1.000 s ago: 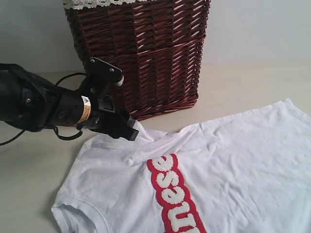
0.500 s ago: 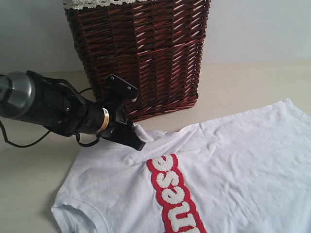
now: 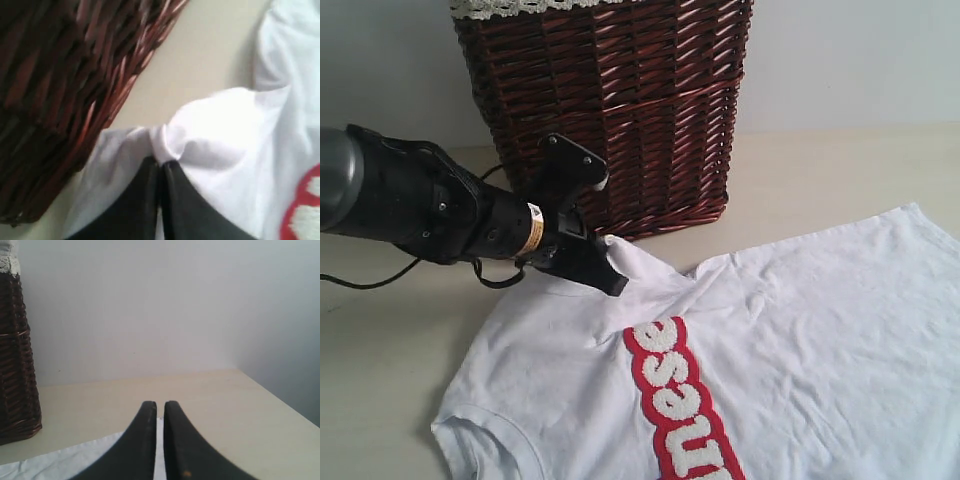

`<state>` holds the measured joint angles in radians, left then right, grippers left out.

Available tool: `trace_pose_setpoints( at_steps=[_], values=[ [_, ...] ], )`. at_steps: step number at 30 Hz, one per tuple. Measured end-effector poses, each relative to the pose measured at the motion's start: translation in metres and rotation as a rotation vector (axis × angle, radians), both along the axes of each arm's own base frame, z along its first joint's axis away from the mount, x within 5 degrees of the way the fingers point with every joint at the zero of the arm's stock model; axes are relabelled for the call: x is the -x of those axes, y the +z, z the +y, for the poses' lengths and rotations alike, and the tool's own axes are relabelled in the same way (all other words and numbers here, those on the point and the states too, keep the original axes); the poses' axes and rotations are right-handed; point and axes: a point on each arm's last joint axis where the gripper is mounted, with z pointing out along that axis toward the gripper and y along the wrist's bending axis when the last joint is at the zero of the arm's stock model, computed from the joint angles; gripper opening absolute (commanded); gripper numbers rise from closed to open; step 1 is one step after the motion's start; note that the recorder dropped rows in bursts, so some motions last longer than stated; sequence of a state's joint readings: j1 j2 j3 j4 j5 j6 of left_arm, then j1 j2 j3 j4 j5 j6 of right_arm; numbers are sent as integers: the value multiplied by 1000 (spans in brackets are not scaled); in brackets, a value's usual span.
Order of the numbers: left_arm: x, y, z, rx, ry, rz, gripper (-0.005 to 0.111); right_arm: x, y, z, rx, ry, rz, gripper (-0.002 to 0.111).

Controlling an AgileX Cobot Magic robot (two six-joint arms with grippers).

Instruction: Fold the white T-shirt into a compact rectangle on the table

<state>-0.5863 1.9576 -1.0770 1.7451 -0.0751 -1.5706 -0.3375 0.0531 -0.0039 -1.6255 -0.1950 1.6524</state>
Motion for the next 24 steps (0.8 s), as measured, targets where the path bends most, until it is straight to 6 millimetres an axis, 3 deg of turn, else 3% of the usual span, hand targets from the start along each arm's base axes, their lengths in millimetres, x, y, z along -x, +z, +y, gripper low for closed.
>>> trace_pose_setpoints(
  at_steps=[5,10,15,17,20,24],
  values=[
    [32,9,-12,88,-154,94,0,0,0,0,0,0,0,8],
    [68,-5,-19,138,-277,263,0,0,0,0,0,0,0,8],
    [98,-23,-17,139,-237,418,3,0,0,0,0,0,0,8],
    [107,-27,-17,133,-240,452,11,0,0,0,0,0,0,8],
    [115,-28,-20,143,-263,486,34,0,0,0,0,0,0,8],
    [117,-12,-21,179,-281,466,64,0,0,0,0,0,0,8]
  ],
)
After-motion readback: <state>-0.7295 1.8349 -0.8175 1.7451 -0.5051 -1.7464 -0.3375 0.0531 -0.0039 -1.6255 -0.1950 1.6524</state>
